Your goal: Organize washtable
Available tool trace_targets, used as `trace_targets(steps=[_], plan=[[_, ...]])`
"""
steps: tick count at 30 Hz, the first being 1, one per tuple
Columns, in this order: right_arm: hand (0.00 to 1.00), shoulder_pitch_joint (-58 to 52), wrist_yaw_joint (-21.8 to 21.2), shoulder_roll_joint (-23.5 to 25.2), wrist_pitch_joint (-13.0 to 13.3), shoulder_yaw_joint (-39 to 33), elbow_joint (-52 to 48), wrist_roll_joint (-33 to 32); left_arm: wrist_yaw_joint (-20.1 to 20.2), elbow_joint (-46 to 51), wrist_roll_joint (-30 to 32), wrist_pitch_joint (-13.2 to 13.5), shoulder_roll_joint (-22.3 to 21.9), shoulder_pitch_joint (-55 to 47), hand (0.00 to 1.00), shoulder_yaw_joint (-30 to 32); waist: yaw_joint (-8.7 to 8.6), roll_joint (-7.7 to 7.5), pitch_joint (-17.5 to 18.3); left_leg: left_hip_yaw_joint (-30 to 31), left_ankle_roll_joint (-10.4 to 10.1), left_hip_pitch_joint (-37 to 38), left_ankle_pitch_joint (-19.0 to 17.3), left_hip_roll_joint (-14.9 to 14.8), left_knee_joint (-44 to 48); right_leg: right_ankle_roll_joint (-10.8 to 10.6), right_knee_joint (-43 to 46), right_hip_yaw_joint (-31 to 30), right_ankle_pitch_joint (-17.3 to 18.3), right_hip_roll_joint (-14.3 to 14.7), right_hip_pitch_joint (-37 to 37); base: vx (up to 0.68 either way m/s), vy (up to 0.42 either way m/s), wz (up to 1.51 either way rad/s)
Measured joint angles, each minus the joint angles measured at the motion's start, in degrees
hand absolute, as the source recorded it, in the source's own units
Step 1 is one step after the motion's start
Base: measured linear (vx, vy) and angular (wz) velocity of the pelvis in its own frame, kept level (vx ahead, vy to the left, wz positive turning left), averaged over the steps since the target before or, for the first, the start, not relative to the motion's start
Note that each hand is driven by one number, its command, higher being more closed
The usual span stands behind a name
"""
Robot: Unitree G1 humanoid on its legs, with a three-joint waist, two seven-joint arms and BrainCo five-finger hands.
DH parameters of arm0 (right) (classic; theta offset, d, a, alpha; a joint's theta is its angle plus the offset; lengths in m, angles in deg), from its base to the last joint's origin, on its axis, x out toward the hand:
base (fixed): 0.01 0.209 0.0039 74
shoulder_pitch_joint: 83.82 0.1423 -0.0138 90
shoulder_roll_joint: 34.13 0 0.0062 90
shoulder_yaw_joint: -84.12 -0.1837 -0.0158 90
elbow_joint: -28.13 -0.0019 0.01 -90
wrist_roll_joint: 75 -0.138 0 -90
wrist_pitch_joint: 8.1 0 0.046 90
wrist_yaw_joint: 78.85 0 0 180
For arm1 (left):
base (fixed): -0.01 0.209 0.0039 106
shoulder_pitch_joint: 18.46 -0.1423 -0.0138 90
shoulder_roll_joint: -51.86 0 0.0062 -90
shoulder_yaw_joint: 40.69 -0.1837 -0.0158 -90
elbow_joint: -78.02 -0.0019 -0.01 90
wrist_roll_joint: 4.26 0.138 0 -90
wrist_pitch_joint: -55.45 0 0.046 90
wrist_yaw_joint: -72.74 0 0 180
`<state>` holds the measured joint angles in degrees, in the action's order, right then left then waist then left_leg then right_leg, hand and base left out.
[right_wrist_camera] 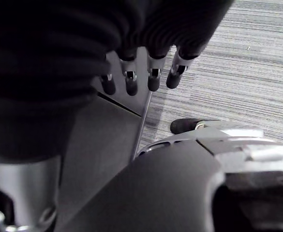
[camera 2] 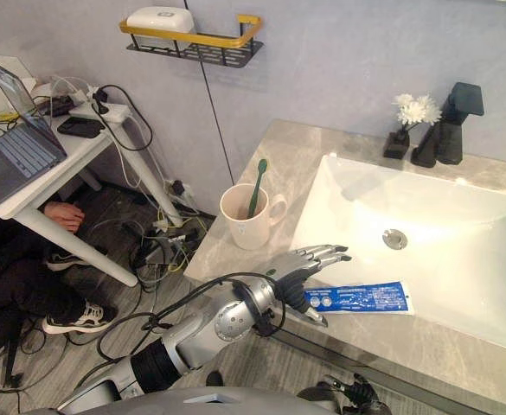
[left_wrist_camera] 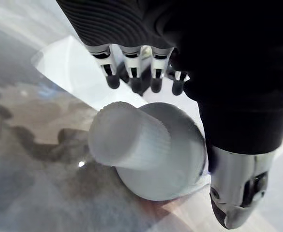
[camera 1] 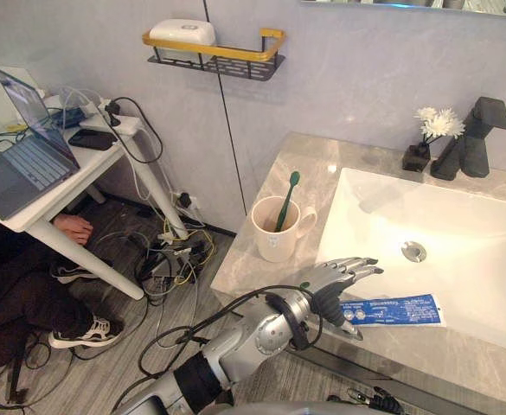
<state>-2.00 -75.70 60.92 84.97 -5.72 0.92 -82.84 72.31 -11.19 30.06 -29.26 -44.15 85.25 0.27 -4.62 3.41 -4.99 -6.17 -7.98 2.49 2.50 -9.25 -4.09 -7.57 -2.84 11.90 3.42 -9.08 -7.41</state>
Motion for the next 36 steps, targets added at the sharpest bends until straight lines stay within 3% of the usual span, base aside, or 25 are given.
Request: trace_targets(steps=[9,16,29,36], plan=[[0.00,-0.2,-0.4,-0.3,0.1,-0.5,0.0,-0.1,0.4,10.7,-0.2,1.3,1.5,-0.6,0.00,-0.6,0.36,0.88,0.0,0.1,0.0,0.0,0.0,0.0,0.3,0.0,0.2,0.0,0.0,-0.1,-0.1,0.00,0.000,0.00],[0.00,-0.7,-0.4,-0.8,0.2,-0.8,0.0,-0.1,1.7,12.7,-0.2,1.9,1.3,-1.1,0.00,-2.8,0.49,2.06,0.5,0.1,0.0,-0.2,0.0,0.0,0.6,0.0,0.6,-0.3,0.1,-0.1,0.2,0.00,0.000,0.00],[0.00,-0.8,-0.7,-1.7,0.3,-0.8,0.0,-0.1,3.6,8.1,-0.1,2.2,2.7,-3.0,0.00,-3.6,0.31,3.01,1.3,0.4,0.0,-0.1,0.0,0.0,1.0,0.1,1.5,-0.3,0.2,-0.1,0.3,0.00,0.000,0.00],[0.00,-0.8,-0.7,-1.5,0.0,-0.7,0.0,-0.1,3.9,4.3,0.0,2.1,3.7,-3.0,0.00,-4.8,0.31,2.43,1.5,0.3,0.0,0.0,0.1,-0.1,0.3,0.1,1.1,-0.2,0.2,0.1,0.3,0.00,0.000,0.00]])
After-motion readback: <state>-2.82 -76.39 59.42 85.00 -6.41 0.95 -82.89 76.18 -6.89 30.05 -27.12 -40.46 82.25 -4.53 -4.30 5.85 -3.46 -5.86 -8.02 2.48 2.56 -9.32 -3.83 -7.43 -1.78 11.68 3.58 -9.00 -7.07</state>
